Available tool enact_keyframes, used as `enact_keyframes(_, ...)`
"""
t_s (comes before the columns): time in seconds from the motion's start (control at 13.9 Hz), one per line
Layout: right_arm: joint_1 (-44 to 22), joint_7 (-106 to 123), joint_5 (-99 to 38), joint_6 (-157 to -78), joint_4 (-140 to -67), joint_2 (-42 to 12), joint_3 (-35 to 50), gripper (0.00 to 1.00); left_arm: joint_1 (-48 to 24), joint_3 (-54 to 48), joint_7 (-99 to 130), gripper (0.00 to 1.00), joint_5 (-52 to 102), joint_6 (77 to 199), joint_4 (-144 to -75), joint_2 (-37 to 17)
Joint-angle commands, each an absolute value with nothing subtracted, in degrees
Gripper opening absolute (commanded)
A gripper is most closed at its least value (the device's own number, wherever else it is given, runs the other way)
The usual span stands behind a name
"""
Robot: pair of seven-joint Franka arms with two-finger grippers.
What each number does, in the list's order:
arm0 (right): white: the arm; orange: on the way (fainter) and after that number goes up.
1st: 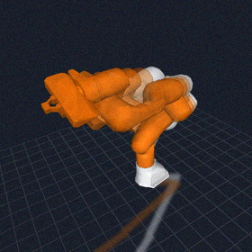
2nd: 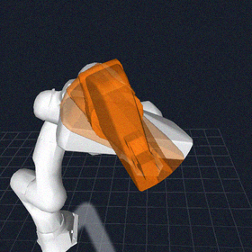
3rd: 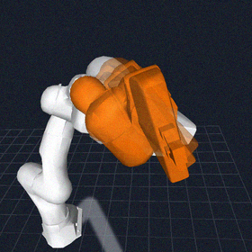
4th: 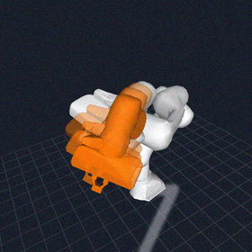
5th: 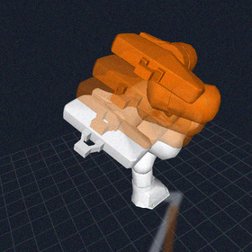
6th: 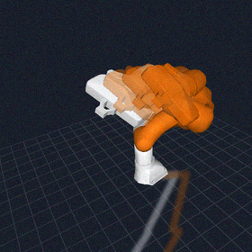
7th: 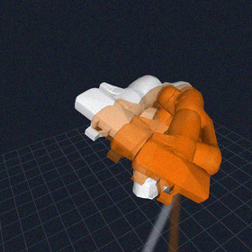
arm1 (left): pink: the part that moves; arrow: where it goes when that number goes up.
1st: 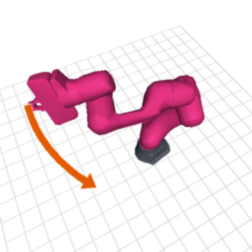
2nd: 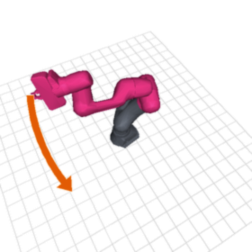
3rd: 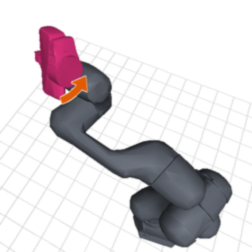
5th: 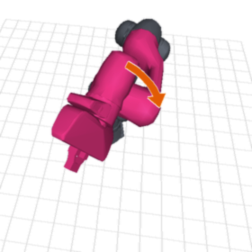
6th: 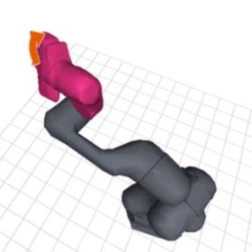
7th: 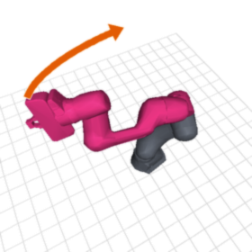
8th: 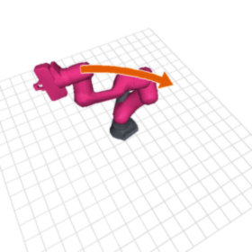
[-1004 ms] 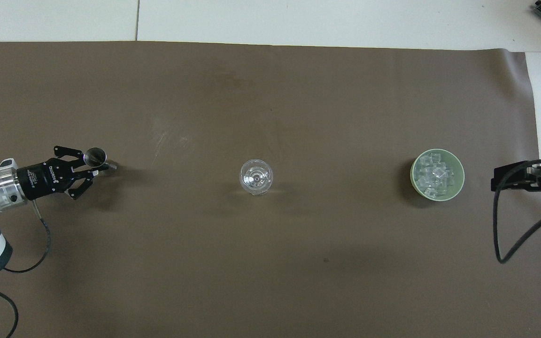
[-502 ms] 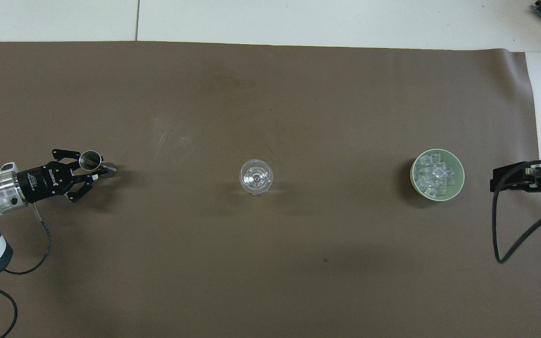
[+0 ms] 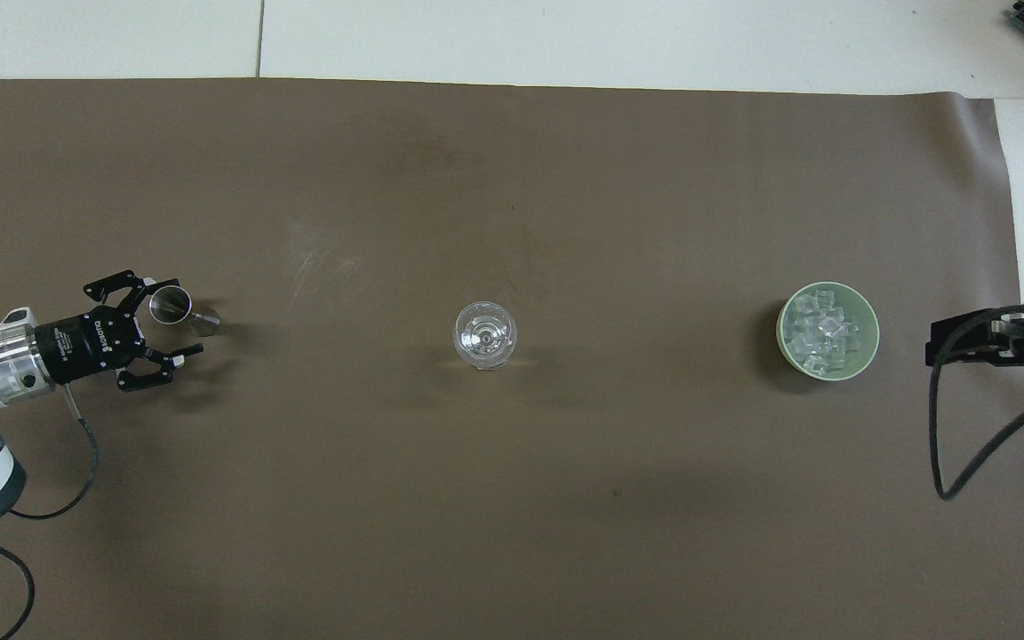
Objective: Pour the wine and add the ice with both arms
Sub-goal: 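Lower the jigger onto the table and open the left gripper, then reach the right gripper into the green cup while the left gripper withdraws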
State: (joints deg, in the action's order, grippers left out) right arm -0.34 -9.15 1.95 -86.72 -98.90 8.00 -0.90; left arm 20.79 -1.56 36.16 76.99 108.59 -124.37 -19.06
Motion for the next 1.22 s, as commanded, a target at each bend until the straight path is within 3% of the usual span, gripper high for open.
enact_keyframes(0.0,0.4,-7.0,1.0,-87.3,-100.6,9.7,-0.9,1.00,20.7,-1.6,35.3,1.00,77.8,109.6,-124.7,-19.3)
enact_keyframes(0.22,0.4,-7.2,1.0,-88.4,-101.0,9.7,-0.9,1.00,19.7,-1.5,34.8,1.00,76.2,111.4,-124.8,-19.4)
enact_keyframes(0.79,-0.4,0.6,0.9,-113.4,-117.7,12.1,-0.8,1.00,20.7,-1.1,31.7,1.00,65.0,112.9,-124.1,-18.5)
enact_keyframes(1.15,-0.4,13.9,0.9,-118.8,-121.5,9.0,-1.2,1.00,20.7,-0.2,29.6,1.00,54.8,112.9,-121.3,-18.0)
